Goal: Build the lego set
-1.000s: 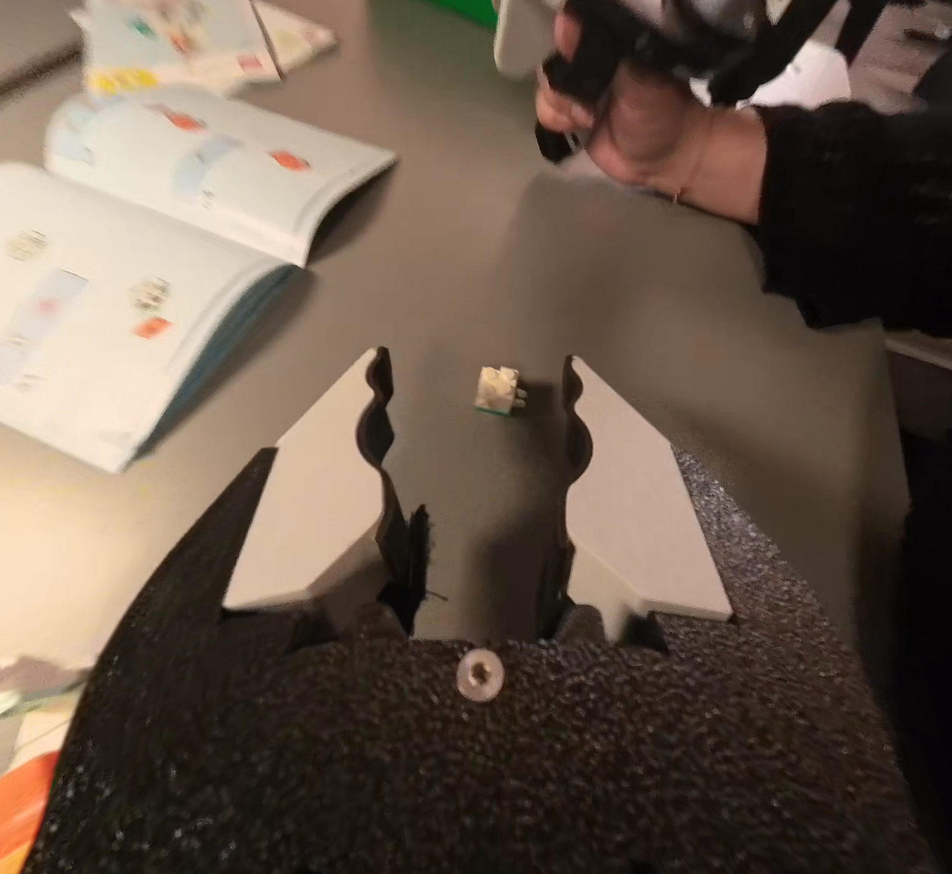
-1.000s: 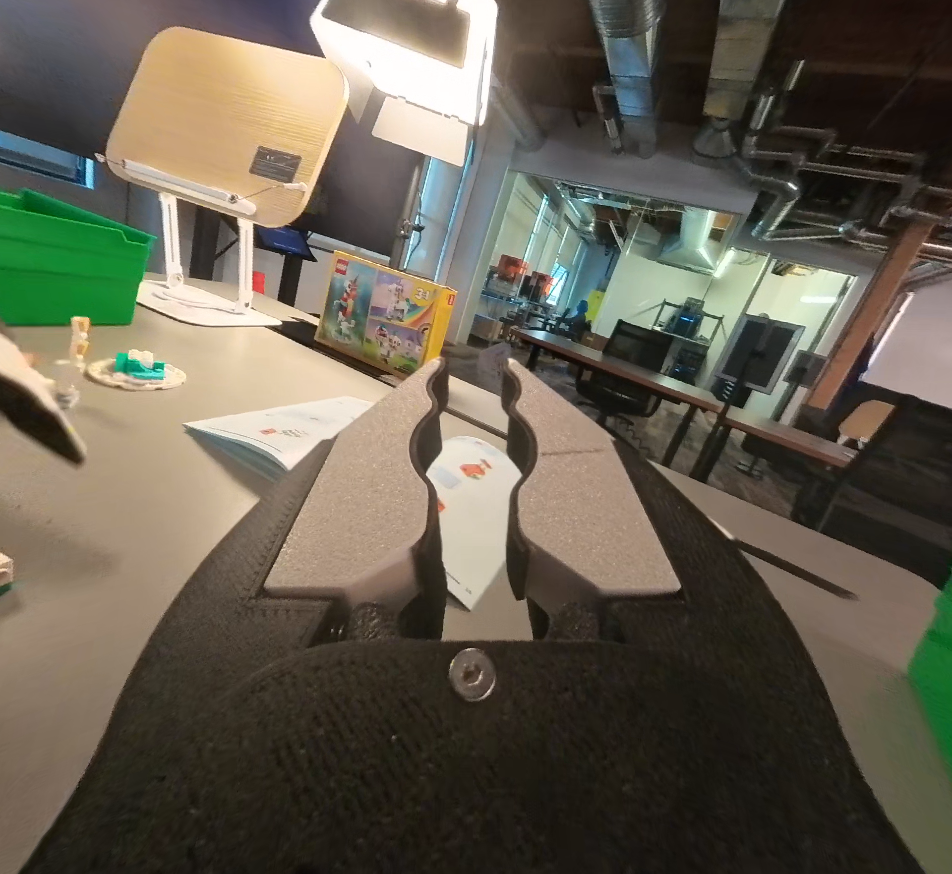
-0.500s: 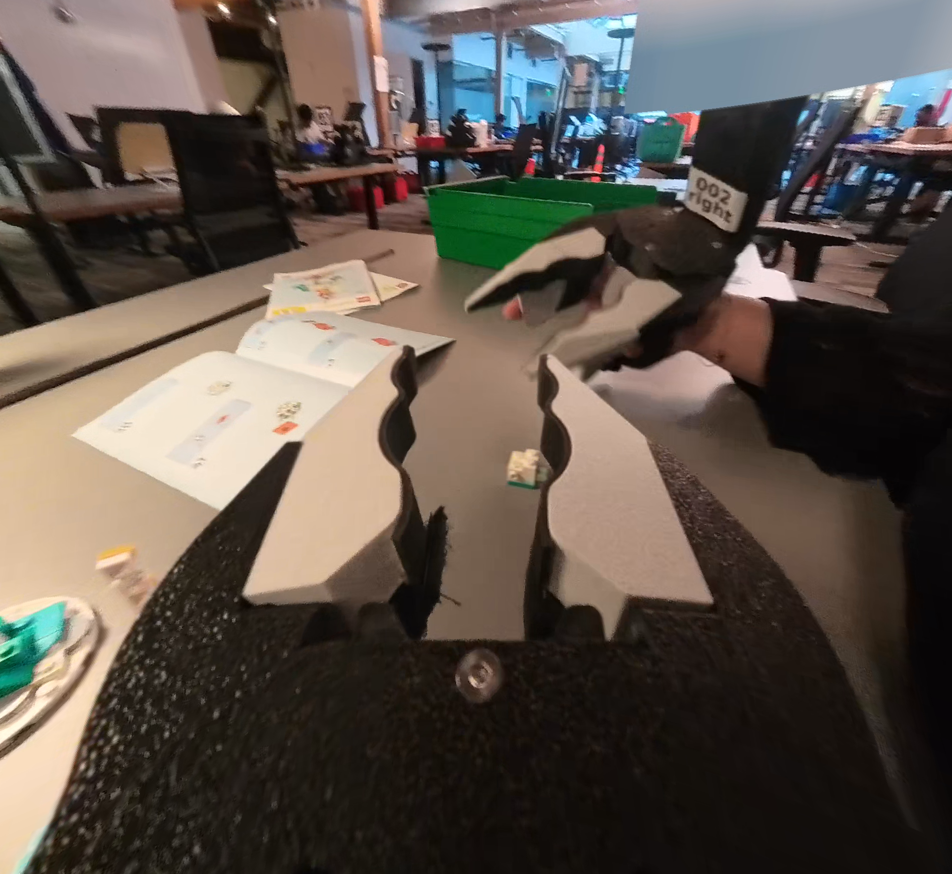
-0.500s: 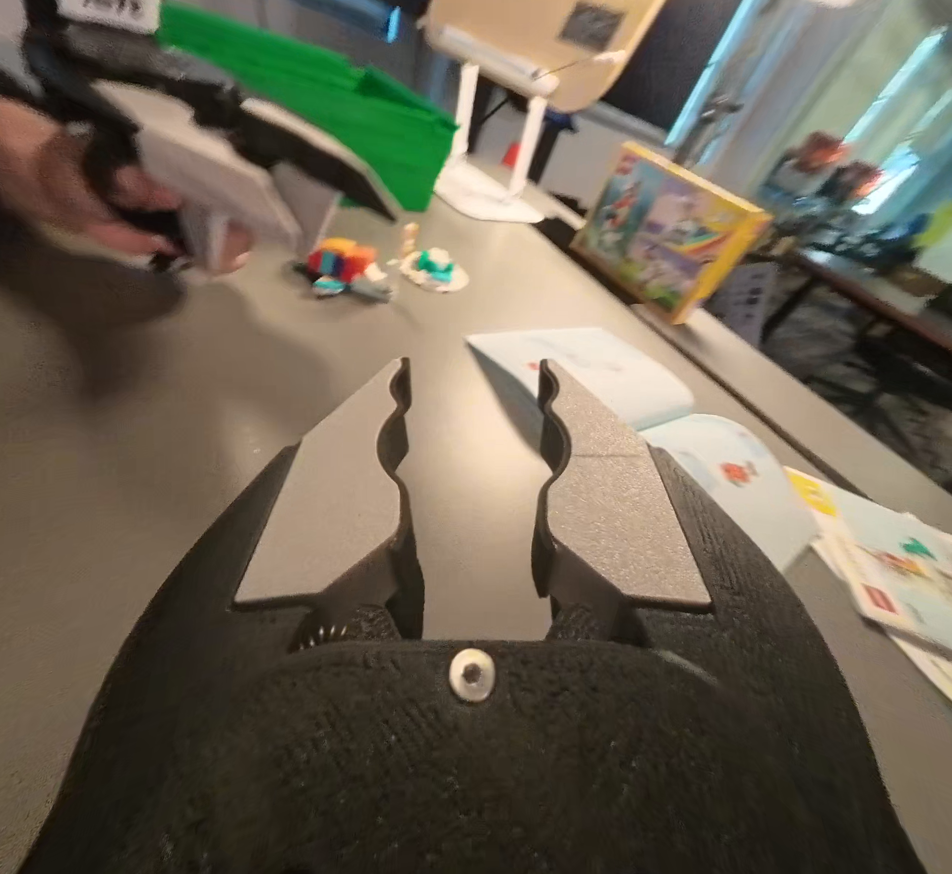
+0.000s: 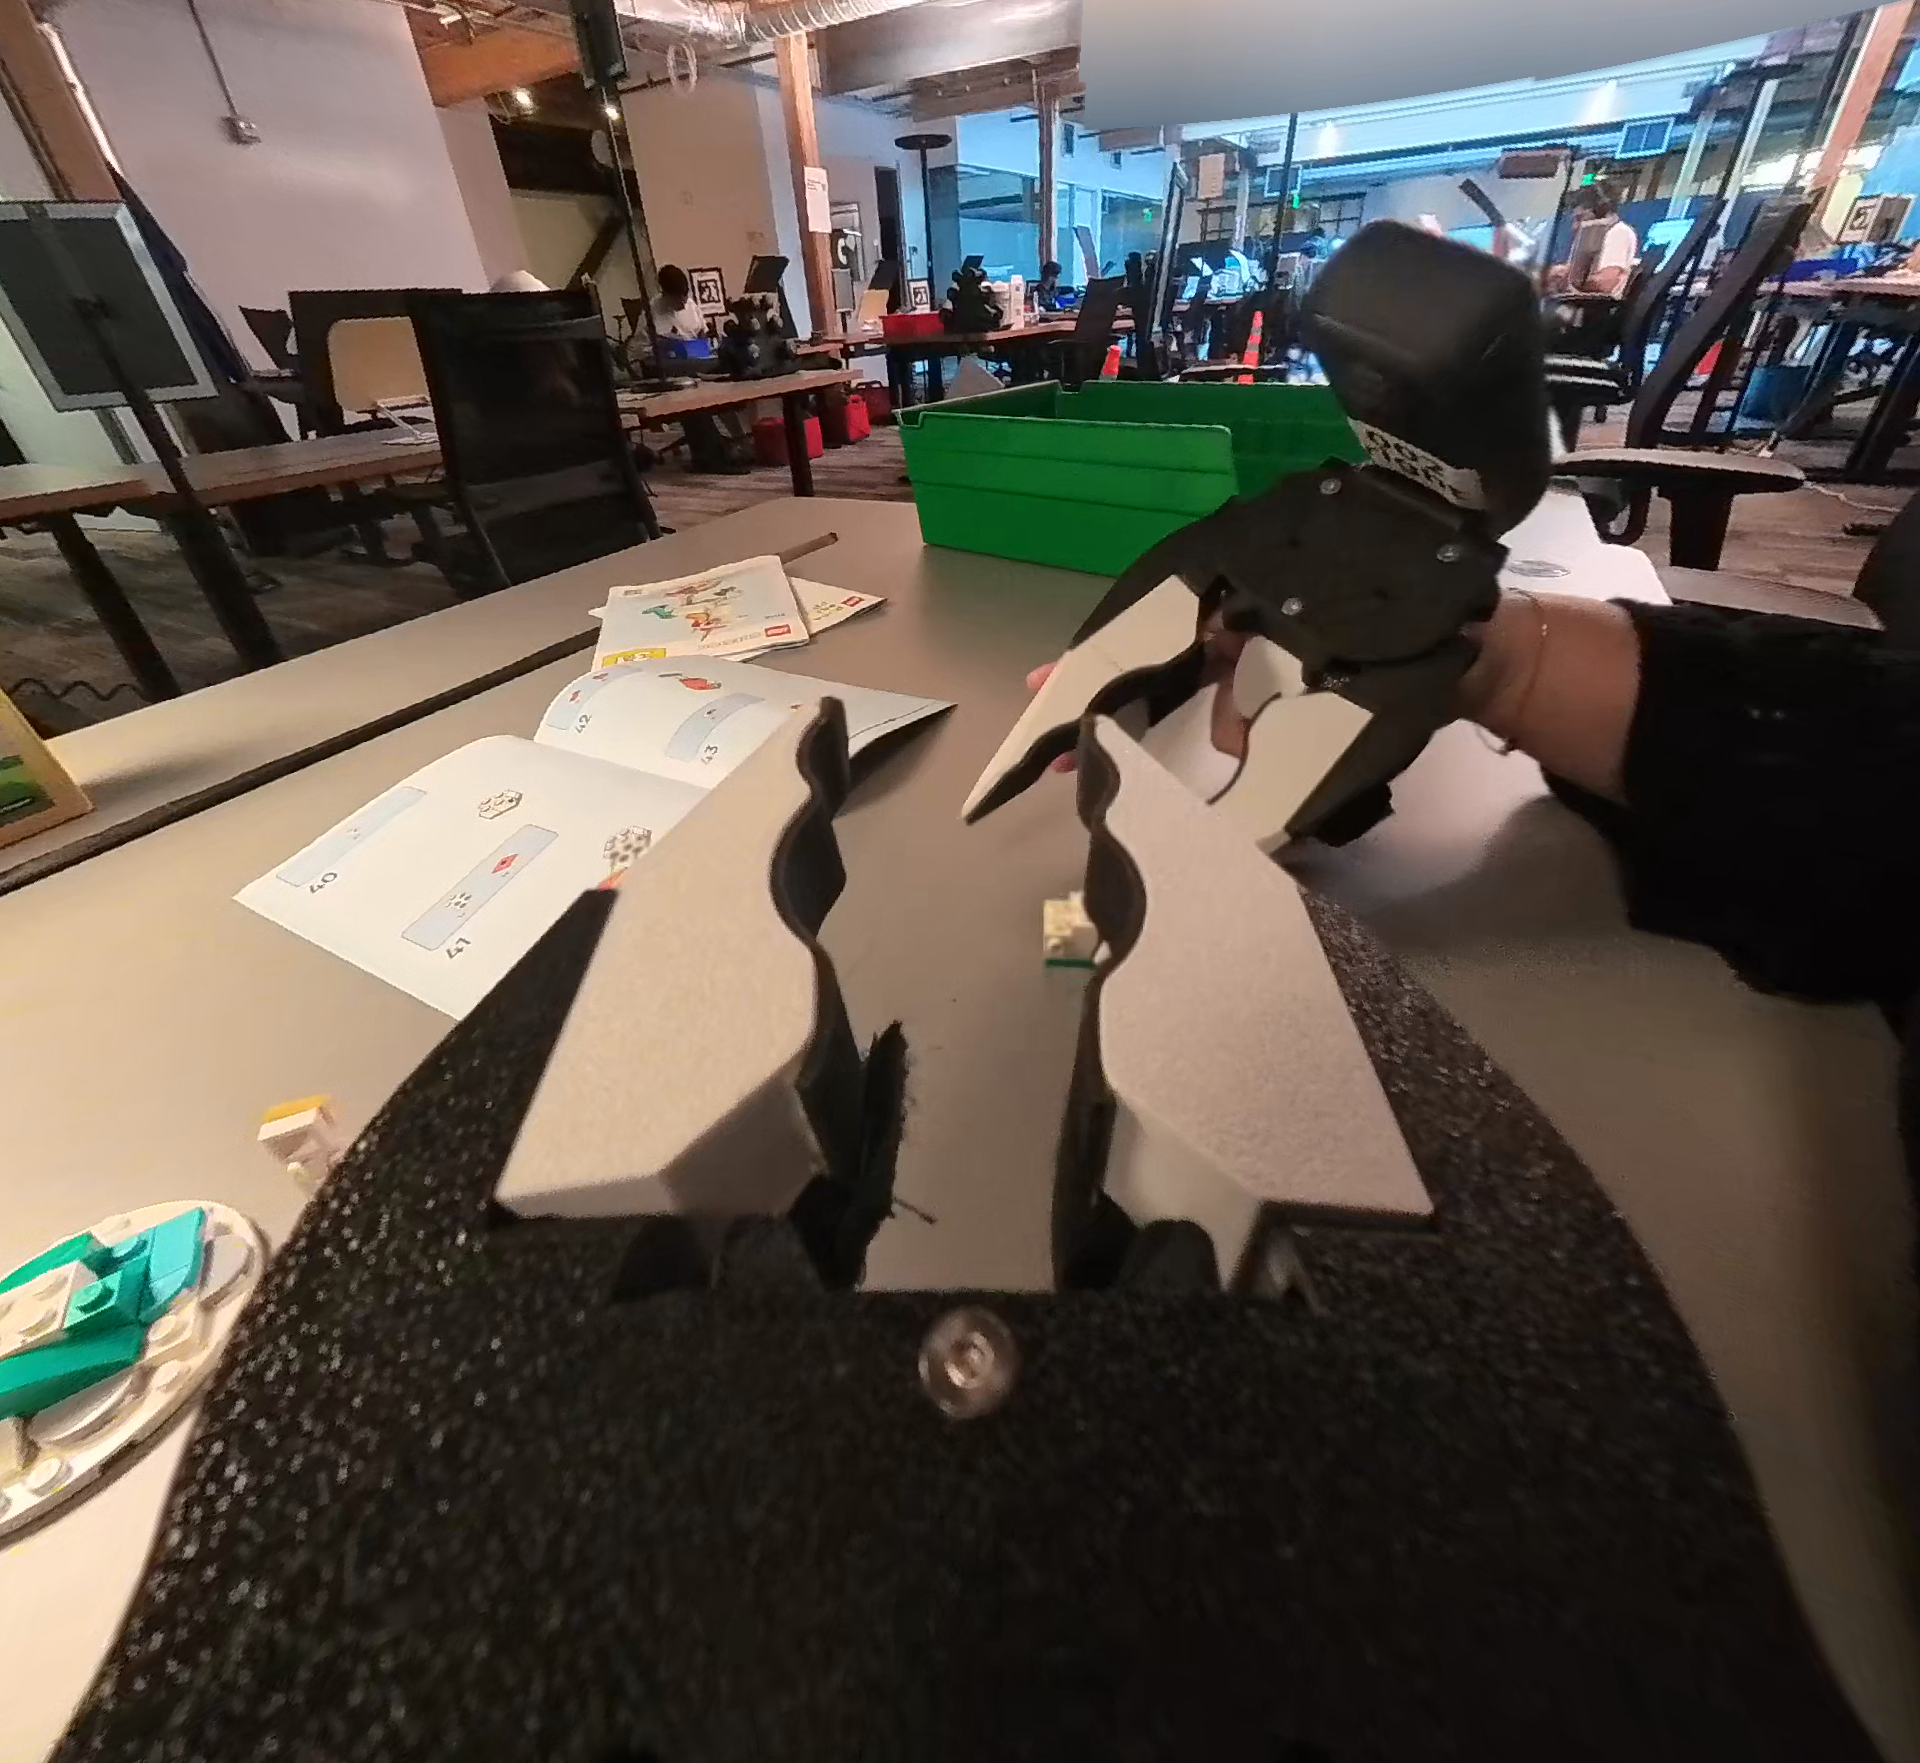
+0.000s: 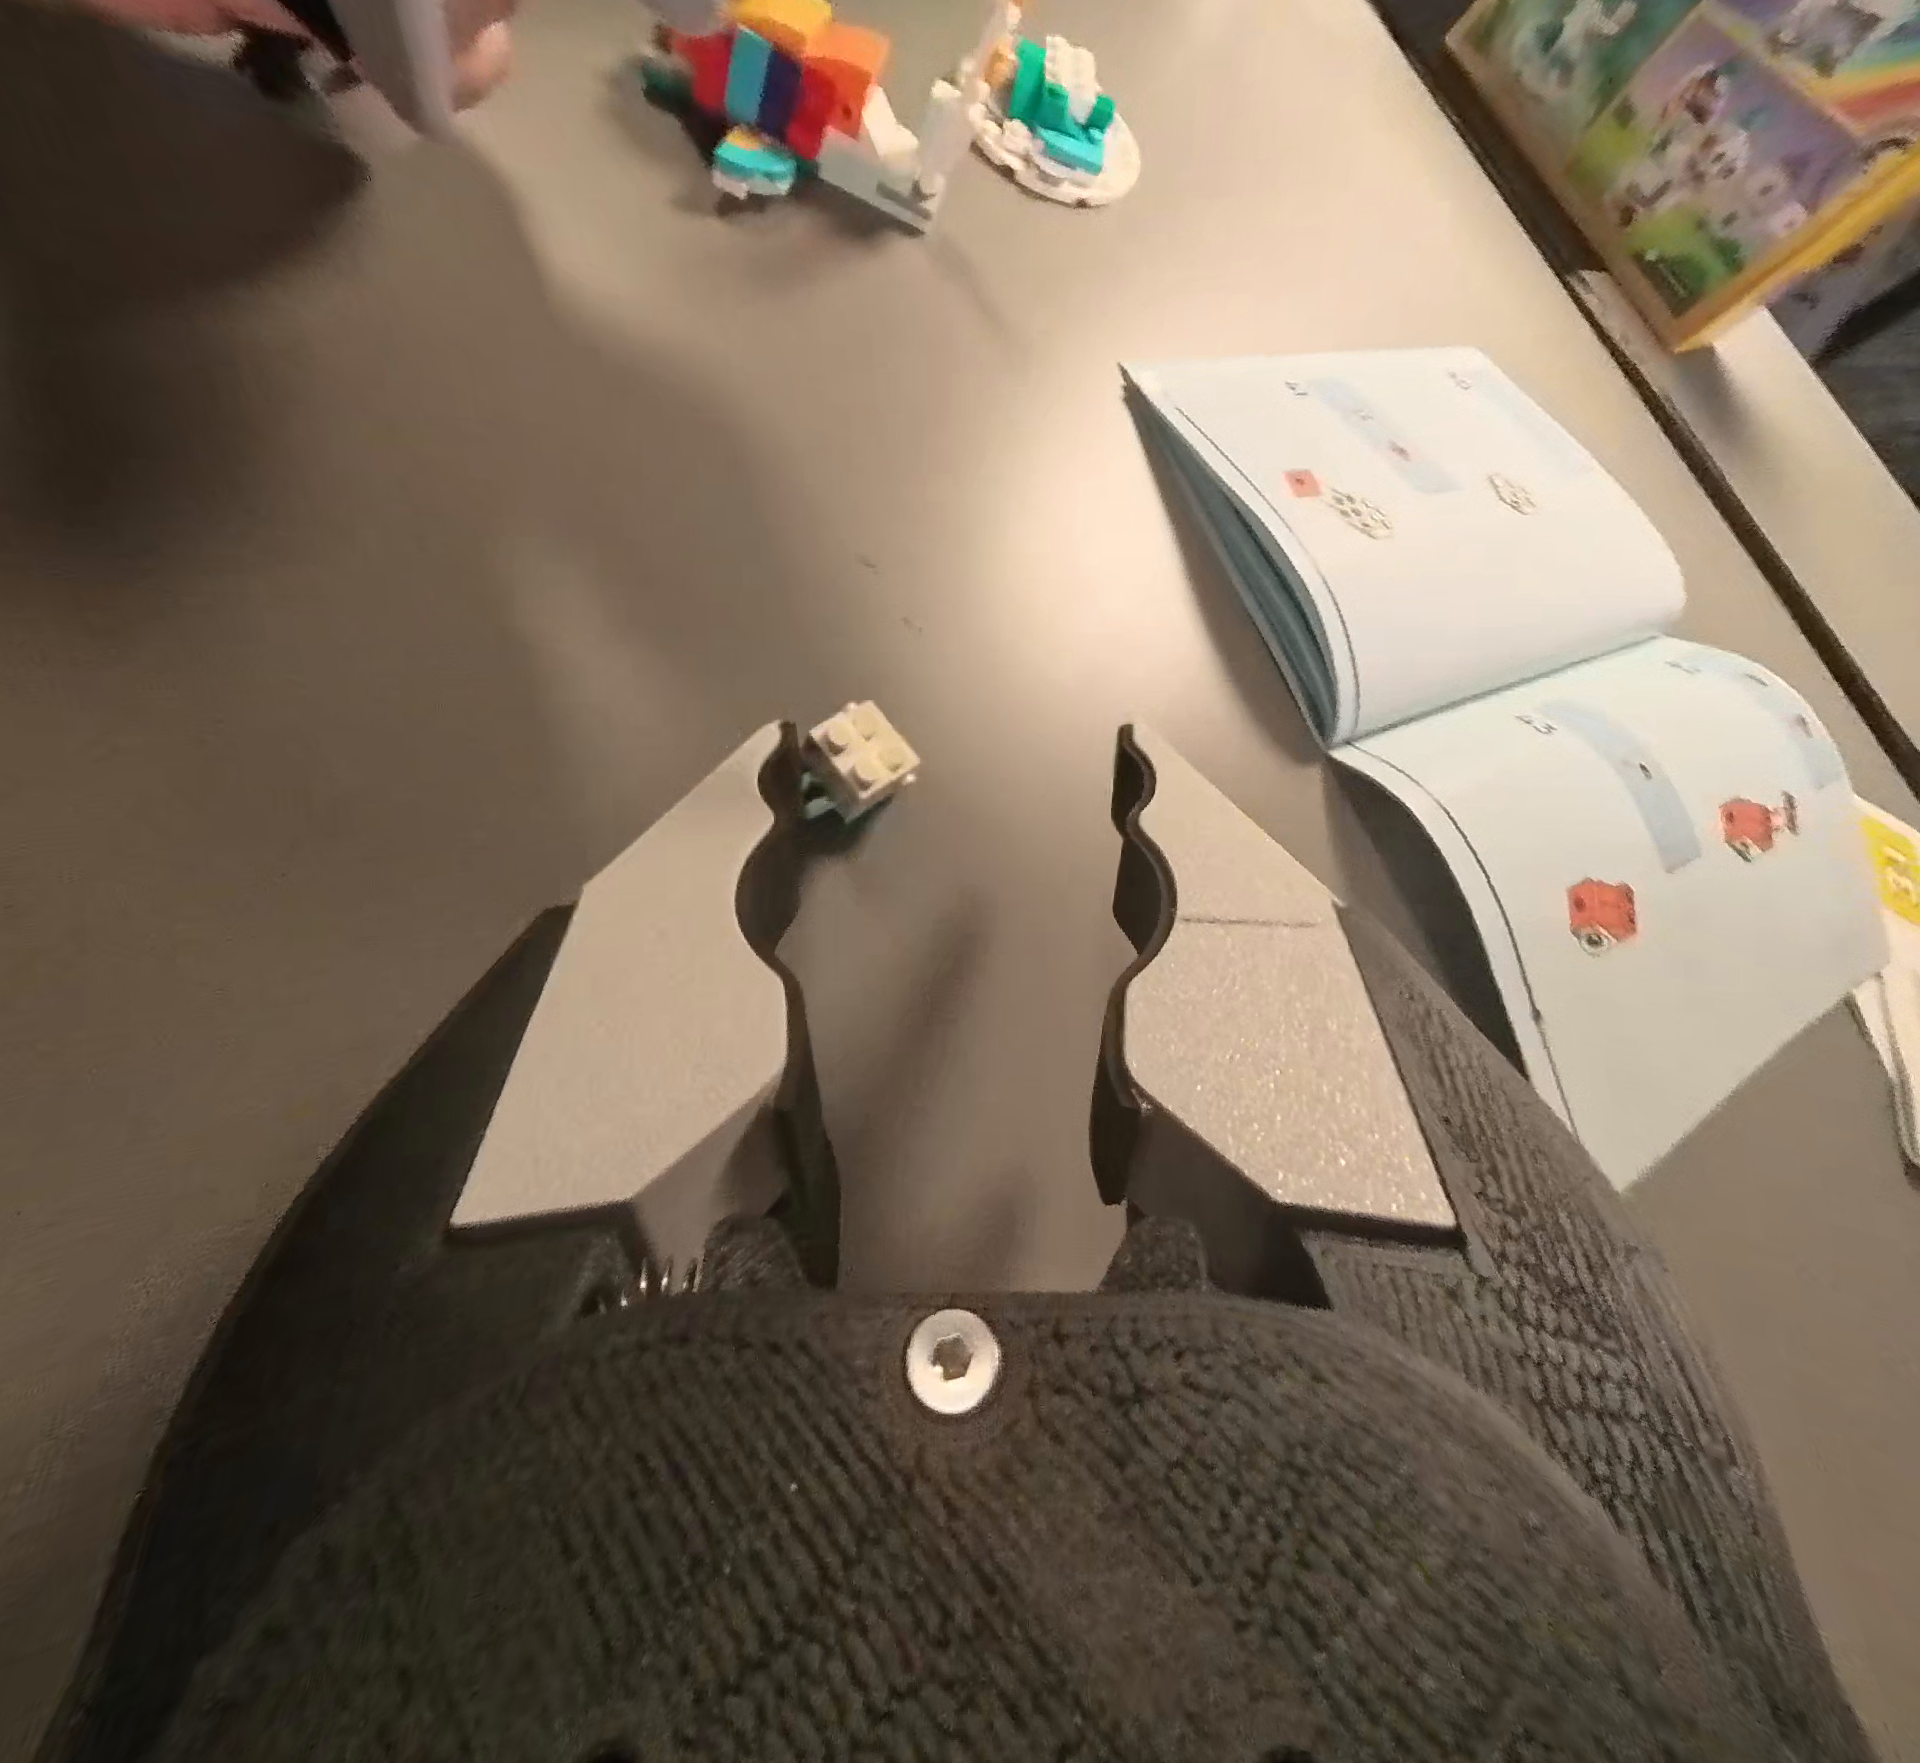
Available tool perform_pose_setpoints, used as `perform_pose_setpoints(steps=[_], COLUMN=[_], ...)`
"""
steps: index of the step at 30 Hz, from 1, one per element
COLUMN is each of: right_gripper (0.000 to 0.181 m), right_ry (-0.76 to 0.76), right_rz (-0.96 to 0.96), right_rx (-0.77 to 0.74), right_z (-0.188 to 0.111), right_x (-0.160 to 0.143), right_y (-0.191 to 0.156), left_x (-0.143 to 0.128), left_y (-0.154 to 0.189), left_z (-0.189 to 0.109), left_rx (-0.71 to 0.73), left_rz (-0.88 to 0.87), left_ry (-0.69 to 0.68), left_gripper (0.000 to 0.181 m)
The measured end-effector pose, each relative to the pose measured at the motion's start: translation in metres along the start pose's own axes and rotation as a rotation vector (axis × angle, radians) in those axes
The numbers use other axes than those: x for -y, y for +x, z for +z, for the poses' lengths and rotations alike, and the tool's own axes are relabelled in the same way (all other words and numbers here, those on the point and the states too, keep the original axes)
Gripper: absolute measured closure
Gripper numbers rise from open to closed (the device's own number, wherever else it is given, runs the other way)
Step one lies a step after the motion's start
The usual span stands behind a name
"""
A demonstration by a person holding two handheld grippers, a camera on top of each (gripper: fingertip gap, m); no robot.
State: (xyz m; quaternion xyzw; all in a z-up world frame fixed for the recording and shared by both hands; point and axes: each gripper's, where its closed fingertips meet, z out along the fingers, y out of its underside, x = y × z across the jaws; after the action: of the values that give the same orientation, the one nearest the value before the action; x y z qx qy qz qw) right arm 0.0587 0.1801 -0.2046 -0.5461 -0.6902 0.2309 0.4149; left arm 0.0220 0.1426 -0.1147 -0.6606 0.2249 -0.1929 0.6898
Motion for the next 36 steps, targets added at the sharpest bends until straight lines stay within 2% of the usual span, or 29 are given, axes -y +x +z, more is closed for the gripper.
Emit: perform_pose_setpoints(steps=[12,16,18,22,24,28,36], right_gripper=[0.136,0.137,0.139,0.157,0.162,0.167,0.173], right_ry=[-0.038,0.064,0.163,0.359,0.448,0.546,0.525], right_rz=[0.076,0.123,0.153,0.211,0.244,0.237,0.142], right_rx=[-0.158,-0.173,-0.261,-0.606,-0.731,-0.816,-0.892], right_z=[-0.013,-0.024,-0.037,-0.079,-0.098,-0.113,-0.114], right_x=[-0.023,-0.013,-0.005,0.005,0.008,0.016,0.019], right_y=[0.038,0.046,0.063,0.114,0.128,0.13,0.129], left_x=[-0.003,-0.004,-0.005,-0.006,-0.006,-0.007,-0.008], left_y=[-0.004,-0.003,-0.002,0.001,0.002,0.003,0.003], left_z=[0.001,0.001,0.001,0.002,0.002,0.002,0.002], left_rx=[0.006,0.006,0.005,0.0,-0.002,-0.004,-0.004], left_rz=[-0.023,-0.016,-0.012,-0.003,-0.002,-0.004,-0.01], left_ry=[-0.014,-0.015,-0.018,-0.019,-0.019,-0.018,-0.017], left_gripper=[0.141,0.142,0.143,0.145,0.147,0.148,0.15])
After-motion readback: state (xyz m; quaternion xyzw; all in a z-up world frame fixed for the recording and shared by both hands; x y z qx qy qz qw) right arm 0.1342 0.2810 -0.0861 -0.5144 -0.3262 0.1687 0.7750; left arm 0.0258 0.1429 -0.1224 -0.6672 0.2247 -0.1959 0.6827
